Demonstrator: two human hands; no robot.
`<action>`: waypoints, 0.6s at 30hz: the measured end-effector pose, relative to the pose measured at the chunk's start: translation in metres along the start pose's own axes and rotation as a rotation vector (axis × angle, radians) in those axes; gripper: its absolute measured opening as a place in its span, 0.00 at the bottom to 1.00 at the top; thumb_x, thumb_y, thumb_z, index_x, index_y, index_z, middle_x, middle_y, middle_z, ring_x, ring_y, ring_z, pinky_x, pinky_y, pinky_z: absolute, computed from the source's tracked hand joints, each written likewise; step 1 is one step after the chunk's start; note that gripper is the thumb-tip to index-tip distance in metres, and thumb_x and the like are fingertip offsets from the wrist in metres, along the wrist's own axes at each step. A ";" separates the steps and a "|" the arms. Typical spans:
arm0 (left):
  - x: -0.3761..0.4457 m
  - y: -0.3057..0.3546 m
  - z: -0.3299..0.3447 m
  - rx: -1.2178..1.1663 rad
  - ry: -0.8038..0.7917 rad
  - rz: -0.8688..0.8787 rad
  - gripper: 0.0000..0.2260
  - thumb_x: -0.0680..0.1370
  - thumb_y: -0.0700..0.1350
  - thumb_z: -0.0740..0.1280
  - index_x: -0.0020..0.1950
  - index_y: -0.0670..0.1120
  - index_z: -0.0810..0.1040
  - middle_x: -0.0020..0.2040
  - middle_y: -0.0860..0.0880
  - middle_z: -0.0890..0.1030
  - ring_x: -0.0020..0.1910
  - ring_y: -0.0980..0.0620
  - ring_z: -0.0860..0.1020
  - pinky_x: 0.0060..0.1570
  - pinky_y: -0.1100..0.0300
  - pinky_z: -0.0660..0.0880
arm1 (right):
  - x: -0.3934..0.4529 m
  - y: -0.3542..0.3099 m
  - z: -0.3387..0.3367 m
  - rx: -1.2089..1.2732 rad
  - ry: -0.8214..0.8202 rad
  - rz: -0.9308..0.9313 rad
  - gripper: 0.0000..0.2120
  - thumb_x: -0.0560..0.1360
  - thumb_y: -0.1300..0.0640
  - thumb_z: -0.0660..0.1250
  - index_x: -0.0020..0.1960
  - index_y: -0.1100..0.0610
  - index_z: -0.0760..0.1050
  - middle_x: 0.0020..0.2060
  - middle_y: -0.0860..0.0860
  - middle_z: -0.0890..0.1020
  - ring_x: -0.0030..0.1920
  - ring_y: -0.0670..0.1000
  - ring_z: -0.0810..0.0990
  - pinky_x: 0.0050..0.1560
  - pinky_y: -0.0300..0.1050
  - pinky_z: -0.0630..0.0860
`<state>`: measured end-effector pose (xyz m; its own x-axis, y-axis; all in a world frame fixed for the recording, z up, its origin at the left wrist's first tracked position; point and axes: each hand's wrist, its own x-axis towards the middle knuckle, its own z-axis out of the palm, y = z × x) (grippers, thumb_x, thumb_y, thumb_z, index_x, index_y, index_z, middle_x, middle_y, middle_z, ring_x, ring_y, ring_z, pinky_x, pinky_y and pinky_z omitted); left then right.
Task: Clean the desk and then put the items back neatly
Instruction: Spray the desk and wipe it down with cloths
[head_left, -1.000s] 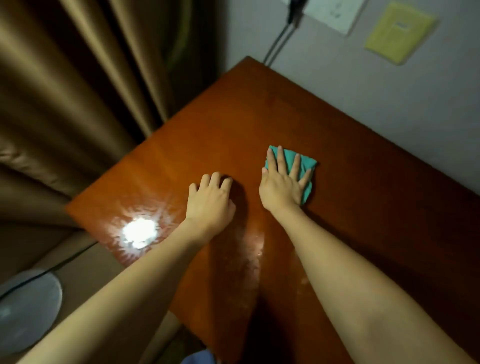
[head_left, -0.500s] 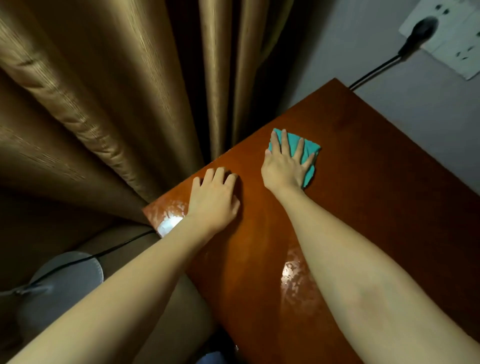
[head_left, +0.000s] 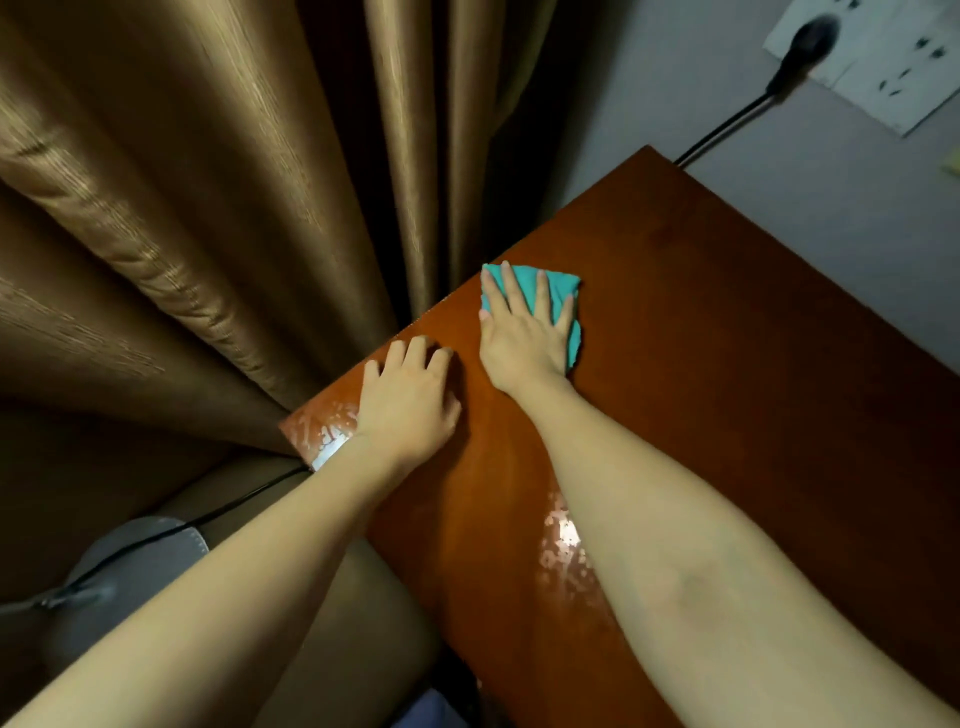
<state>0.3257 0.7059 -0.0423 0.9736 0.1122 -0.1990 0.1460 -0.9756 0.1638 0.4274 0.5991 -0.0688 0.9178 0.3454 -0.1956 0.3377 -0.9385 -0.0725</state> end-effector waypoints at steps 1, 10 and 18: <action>-0.002 0.005 0.000 0.004 -0.009 0.000 0.24 0.79 0.52 0.58 0.74 0.49 0.61 0.72 0.47 0.63 0.70 0.46 0.62 0.64 0.52 0.63 | -0.006 0.004 0.001 0.003 -0.002 0.001 0.25 0.83 0.47 0.41 0.77 0.46 0.37 0.77 0.47 0.42 0.77 0.58 0.40 0.73 0.66 0.40; -0.021 0.096 0.011 0.027 -0.061 0.103 0.23 0.79 0.50 0.57 0.73 0.48 0.62 0.71 0.46 0.64 0.69 0.45 0.62 0.63 0.51 0.63 | -0.086 0.091 0.011 0.038 -0.008 0.153 0.25 0.82 0.46 0.40 0.76 0.44 0.36 0.77 0.46 0.41 0.77 0.56 0.39 0.73 0.64 0.39; -0.059 0.222 0.038 0.035 -0.102 0.266 0.23 0.80 0.51 0.56 0.75 0.49 0.60 0.72 0.46 0.63 0.71 0.45 0.60 0.65 0.50 0.62 | -0.191 0.213 0.022 0.101 0.009 0.380 0.24 0.82 0.46 0.40 0.76 0.42 0.37 0.77 0.44 0.42 0.77 0.55 0.39 0.73 0.62 0.37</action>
<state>0.2936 0.4751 -0.0308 0.9539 -0.1663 -0.2500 -0.1201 -0.9744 0.1900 0.3197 0.3331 -0.0681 0.9755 -0.0274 -0.2184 -0.0487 -0.9945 -0.0925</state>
